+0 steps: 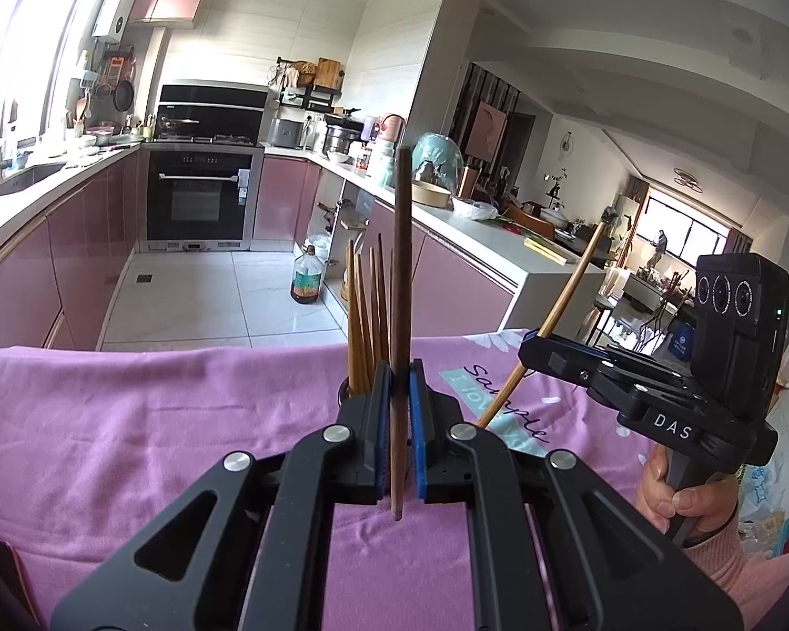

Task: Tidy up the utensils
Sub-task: 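Lower the right tool's chopstick into the mesh cup while the left tool inserts its own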

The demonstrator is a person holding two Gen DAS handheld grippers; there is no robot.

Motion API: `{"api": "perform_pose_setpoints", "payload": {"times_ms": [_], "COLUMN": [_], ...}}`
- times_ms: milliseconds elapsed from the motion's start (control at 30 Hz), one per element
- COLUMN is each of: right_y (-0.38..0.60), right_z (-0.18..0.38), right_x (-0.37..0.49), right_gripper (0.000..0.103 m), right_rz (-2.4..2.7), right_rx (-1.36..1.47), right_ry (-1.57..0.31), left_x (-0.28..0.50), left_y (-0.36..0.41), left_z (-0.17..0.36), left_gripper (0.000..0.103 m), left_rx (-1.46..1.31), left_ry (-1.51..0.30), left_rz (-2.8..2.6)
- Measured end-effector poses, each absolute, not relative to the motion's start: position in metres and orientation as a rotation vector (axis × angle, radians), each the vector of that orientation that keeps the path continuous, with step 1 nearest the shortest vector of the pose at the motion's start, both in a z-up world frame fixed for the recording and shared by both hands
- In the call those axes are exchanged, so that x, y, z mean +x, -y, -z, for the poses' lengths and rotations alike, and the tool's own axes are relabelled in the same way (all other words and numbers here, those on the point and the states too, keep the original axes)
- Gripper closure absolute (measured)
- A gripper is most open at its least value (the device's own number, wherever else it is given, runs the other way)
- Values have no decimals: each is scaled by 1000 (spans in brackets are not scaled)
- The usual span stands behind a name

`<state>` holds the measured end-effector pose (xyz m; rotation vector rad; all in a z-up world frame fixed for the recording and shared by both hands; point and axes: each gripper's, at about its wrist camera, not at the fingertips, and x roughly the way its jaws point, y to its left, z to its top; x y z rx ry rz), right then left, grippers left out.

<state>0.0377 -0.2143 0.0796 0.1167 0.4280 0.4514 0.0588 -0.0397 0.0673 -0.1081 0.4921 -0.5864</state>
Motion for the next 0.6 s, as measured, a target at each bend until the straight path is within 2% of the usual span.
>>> {"api": "perform_pose_setpoints", "payload": {"times_ms": [600], "right_y": [216], "right_z": [-93], "right_x": [38], "right_gripper": [98], "right_rz": [-449], "right_rx": [101], "right_ry": [-382], "left_x": [59], "left_y": [51], "left_z": [-92], "left_gripper": [95], "left_rx": [-84], "left_ry": [-427], "left_rz": [601]}}
